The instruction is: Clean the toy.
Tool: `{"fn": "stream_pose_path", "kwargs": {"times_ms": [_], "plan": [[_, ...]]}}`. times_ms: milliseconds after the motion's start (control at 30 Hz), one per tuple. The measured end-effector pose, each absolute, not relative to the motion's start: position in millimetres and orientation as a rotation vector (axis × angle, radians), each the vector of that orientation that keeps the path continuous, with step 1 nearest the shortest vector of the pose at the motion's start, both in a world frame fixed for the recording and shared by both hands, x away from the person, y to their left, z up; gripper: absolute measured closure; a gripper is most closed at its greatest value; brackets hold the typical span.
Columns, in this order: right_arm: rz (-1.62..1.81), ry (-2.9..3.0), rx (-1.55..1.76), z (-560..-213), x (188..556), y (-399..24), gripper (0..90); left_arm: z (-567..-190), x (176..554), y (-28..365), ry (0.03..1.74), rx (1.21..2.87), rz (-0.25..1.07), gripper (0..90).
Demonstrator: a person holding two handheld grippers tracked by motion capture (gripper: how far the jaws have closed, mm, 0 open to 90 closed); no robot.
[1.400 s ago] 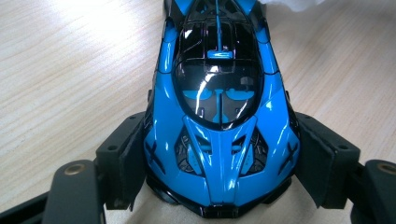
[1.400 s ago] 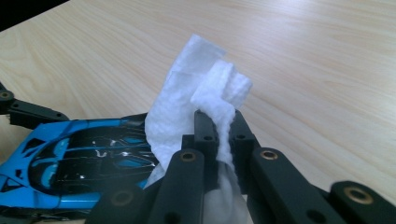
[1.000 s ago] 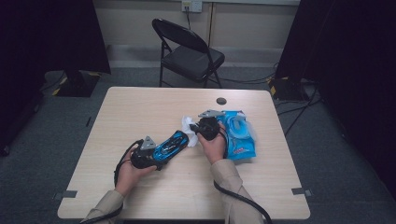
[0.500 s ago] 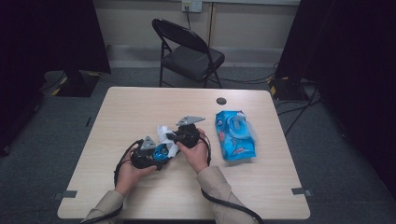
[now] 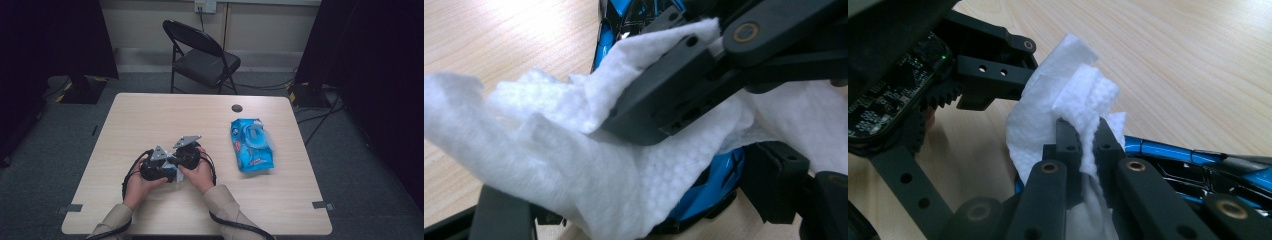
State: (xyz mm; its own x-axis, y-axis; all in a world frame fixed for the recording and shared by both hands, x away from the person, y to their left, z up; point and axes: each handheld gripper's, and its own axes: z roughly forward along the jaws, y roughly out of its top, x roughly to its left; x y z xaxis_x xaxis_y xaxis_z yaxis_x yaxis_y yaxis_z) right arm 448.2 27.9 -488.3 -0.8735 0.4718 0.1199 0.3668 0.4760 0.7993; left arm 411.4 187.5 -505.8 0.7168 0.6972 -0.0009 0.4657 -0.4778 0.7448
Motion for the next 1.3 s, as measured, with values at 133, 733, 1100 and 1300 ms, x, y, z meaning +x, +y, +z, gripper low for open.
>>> {"fn": "stream_pose_path", "kwargs": {"times_ms": [133, 733, 1100, 1300], "plan": [[1.349, 2.583, 0.742, -486.9, 451.1, 27.2, 86.7, -505.8, 411.3, 187.5, 0.878, 2.162, 0.391, 26.0], [1.344, 2.489, 0.894, -486.8, 476.1, 17.8, 86.6, -506.2, 410.9, 187.0, 0.883, 2.156, 0.381, 26.1], [1.334, 2.443, 0.945, -487.6, 487.8, 2.2, 86.6, -505.9, 411.0, 187.3, 0.880, 2.160, 0.395, 26.0], [1.338, 2.433, 0.939, -487.8, 489.0, -0.4, 86.5, -505.9, 411.0, 187.3, 0.880, 2.160, 0.395, 26.0]]}}
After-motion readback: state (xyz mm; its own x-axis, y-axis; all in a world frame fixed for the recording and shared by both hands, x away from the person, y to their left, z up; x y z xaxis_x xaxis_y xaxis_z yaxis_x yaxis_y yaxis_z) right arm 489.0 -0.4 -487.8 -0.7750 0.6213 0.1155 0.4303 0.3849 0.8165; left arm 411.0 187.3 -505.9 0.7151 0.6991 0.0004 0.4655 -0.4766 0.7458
